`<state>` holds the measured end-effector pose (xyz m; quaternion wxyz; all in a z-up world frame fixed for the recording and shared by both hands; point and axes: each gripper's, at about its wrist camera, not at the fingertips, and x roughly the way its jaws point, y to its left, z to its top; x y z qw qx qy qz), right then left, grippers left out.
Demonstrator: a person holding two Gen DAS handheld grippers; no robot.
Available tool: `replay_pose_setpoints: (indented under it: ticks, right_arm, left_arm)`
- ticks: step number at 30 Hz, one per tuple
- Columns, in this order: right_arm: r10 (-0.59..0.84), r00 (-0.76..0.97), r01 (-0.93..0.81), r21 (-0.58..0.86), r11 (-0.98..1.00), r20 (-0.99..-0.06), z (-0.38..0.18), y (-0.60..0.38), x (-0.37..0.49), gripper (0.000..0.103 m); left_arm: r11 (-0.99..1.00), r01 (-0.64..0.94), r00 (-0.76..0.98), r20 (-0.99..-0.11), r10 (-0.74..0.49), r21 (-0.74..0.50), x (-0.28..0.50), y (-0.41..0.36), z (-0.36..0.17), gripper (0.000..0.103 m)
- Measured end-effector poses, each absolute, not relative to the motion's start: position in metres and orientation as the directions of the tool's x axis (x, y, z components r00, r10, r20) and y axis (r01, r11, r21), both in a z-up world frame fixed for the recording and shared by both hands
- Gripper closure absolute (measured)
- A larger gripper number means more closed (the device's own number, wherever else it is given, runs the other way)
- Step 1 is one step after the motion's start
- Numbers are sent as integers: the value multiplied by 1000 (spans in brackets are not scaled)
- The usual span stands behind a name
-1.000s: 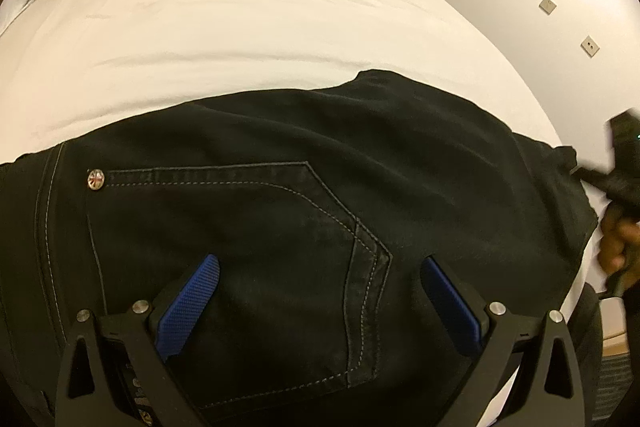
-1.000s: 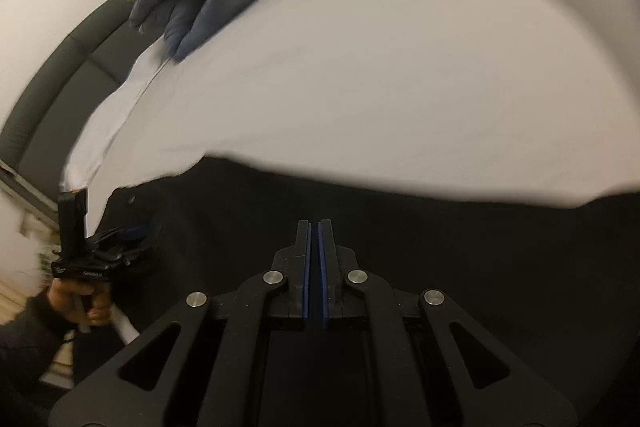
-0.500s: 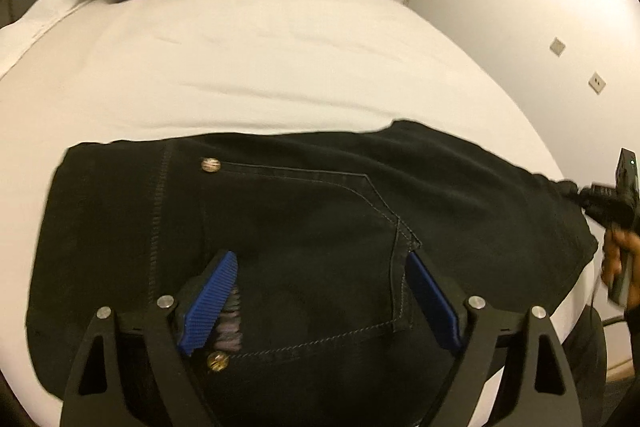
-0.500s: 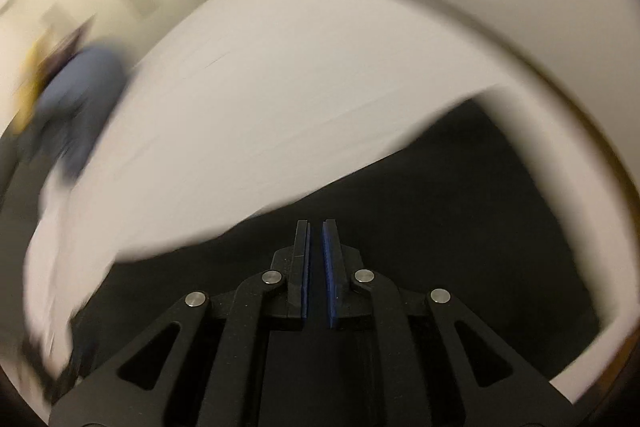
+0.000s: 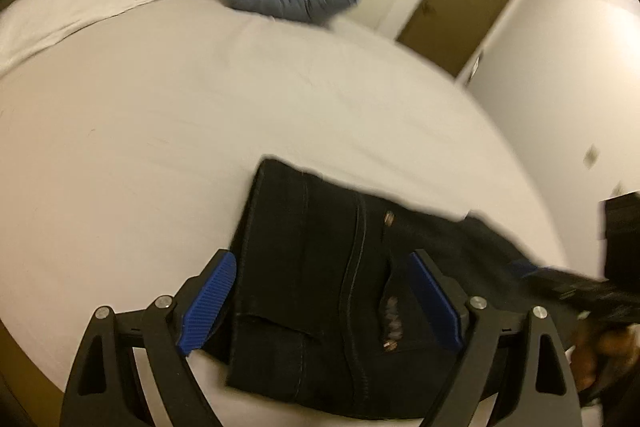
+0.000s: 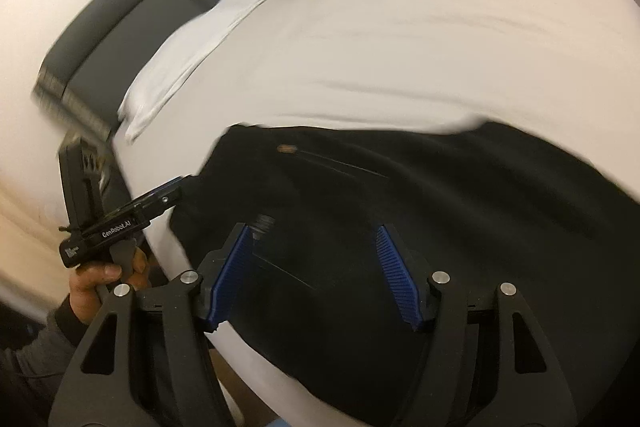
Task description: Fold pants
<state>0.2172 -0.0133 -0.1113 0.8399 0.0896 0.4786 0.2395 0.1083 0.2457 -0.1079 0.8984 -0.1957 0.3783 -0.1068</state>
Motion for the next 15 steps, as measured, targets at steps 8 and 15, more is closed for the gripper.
replay_pose_setpoints:
  ticks: [8, 15]
  right_arm:
    - [440, 269, -561, 232, 795, -857, -129, 160, 288, 69]
    - [386, 258, -426, 255, 868, -886, -189, 185, 361, 103]
  left_arm:
    - [897, 27, 770, -564, -300, -441, 81, 266, -79, 14]
    - [903, 36, 762, -573, -302, -428, 88, 267, -83, 14]
